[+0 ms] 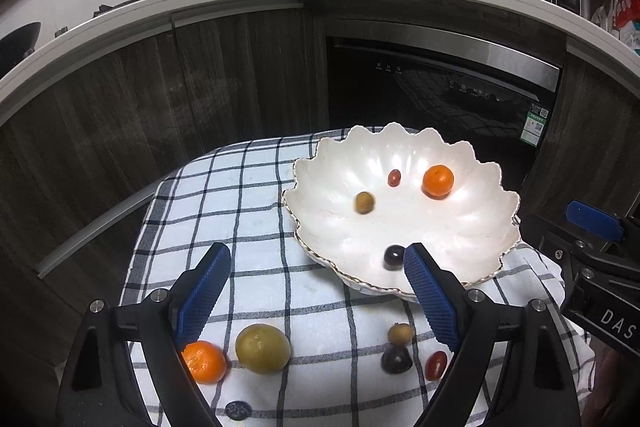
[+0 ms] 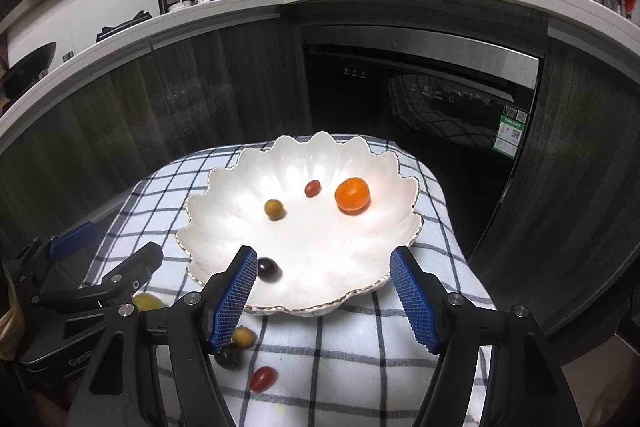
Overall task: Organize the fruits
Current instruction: 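Withdraw both open grippers from the bowl back toward the loose fruits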
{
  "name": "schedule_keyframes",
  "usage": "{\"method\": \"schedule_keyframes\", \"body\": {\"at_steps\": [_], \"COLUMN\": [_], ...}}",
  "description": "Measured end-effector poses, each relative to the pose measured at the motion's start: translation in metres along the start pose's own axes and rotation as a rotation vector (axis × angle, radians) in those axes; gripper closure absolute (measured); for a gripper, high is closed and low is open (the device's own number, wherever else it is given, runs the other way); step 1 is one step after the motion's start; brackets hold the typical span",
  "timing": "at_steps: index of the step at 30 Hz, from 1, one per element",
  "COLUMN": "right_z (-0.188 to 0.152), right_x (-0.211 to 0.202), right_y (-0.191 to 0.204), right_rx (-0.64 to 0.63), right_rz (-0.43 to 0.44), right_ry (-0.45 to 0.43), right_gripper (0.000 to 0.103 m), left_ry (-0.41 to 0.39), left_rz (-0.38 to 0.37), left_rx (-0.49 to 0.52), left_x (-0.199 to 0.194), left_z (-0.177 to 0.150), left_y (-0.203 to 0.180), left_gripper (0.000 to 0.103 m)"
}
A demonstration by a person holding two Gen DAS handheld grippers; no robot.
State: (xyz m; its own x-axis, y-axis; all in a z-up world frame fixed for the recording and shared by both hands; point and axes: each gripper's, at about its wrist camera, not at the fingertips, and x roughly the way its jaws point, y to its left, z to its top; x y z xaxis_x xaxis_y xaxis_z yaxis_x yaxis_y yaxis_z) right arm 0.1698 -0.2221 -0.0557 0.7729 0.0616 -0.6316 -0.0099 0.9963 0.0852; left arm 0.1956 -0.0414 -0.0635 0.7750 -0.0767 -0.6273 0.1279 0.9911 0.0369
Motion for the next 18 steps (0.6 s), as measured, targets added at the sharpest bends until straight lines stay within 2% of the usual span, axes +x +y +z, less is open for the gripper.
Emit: {"method": "schedule_keyframes", "body": {"at_steps": [18], "right_z": [-0.009], "right_x": [-0.02], "right_y": [0.014], "right_rx": [-0.032], "right_rz": [0.011], "right_ry": [-0.018], "right_gripper": [0.033], "left_ry": [0.003], "left_rz": [0.016], "left_rx": [-0.023], "left_x": [-0.024], "left_z": [-0.021], "left_y": [0.017], "left_gripper": [0.014]}}
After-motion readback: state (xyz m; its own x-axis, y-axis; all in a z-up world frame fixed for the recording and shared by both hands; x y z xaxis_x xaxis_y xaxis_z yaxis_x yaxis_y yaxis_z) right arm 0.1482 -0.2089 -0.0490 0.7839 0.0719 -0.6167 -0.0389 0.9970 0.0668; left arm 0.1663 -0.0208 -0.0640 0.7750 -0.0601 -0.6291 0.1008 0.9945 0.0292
